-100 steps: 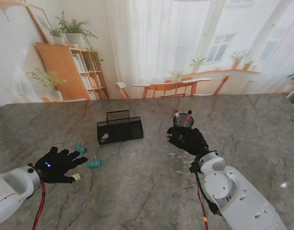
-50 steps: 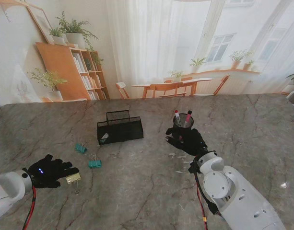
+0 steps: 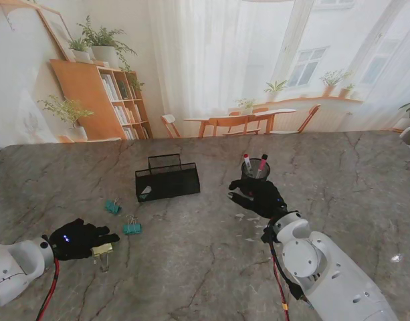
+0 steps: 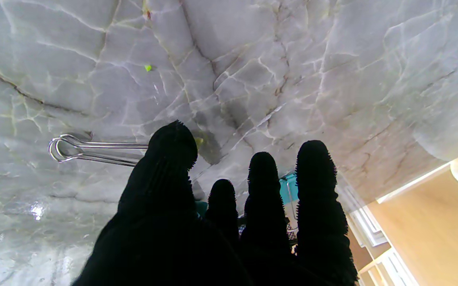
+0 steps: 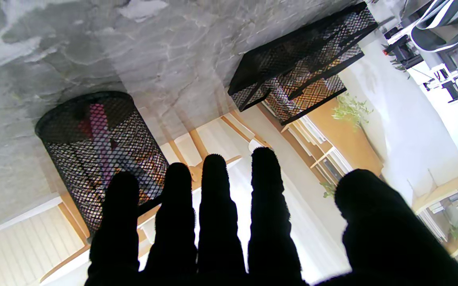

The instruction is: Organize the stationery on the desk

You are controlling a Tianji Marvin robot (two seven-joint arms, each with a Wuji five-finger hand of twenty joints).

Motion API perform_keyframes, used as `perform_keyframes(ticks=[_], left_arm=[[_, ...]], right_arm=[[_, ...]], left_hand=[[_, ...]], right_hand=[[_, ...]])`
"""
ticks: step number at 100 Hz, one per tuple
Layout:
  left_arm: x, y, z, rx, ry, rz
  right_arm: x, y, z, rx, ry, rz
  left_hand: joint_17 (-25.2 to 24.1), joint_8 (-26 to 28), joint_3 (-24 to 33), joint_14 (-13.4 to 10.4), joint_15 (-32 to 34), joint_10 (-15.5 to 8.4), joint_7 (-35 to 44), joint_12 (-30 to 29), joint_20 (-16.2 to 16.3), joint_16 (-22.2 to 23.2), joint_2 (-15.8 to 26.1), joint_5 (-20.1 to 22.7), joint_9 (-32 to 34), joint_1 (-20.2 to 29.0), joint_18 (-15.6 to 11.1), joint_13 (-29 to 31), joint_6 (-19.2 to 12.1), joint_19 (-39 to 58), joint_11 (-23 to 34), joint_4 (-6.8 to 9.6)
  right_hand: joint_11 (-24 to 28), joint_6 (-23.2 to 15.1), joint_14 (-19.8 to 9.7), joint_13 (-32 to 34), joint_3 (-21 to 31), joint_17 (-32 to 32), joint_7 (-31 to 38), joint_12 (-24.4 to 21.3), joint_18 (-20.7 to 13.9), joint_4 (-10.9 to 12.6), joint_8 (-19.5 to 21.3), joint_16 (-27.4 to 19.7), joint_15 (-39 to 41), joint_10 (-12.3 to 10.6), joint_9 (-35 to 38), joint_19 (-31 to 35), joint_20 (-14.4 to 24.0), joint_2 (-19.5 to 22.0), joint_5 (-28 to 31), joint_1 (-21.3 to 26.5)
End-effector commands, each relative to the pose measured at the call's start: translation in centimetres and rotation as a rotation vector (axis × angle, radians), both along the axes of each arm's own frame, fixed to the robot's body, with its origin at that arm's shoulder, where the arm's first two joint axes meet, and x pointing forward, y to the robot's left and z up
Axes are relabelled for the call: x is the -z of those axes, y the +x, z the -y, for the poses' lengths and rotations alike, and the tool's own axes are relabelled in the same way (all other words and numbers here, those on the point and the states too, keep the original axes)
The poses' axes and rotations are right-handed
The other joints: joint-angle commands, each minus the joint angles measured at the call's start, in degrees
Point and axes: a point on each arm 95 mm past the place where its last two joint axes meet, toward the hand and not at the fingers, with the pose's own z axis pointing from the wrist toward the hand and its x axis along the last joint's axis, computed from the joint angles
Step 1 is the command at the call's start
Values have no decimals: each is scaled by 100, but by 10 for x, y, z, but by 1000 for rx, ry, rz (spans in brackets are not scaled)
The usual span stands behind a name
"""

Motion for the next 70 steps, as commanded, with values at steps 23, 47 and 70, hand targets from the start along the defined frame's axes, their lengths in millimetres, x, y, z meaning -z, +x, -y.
perform_keyframes(ticks=[23, 47, 70], left_arm=[[13, -3, 4, 33, -4, -39], [22, -2, 4, 41, -4, -54], [29, 2, 10, 29, -69, -73]], right_arm=[[2, -1, -1, -6, -7, -16], [2, -2, -2, -4, -7, -20], [2, -2, -2, -1, -10, -19]], left_hand=[[390, 987, 287, -220, 410, -257, 511, 432, 94, 448, -293, -91, 126, 761, -293, 388, -302, 505, 401, -564], [593, 1891, 859, -301, 705, -349, 928, 766, 201, 1704, -609, 75, 214, 807, -565, 529, -435, 834, 827, -679], [1349, 2870, 432, -388, 1227, -449, 3152, 1497, 295, 2660, -793, 197, 797, 775, -1150, 1427, -445, 1403, 1876, -703]], right_hand=[[107, 21, 4, 26, -203, -73, 57, 60, 11, -117, 138, -1, -4, -3, -2, 142, -42, 243, 97, 32], [111, 3, 3, 21, -238, -69, 65, 62, 14, -118, 138, -1, 6, 4, 6, 153, -45, 286, 114, 49], [113, 29, 10, 21, -268, -69, 80, 63, 20, -115, 142, -1, 17, 8, 7, 167, -48, 315, 137, 70]])
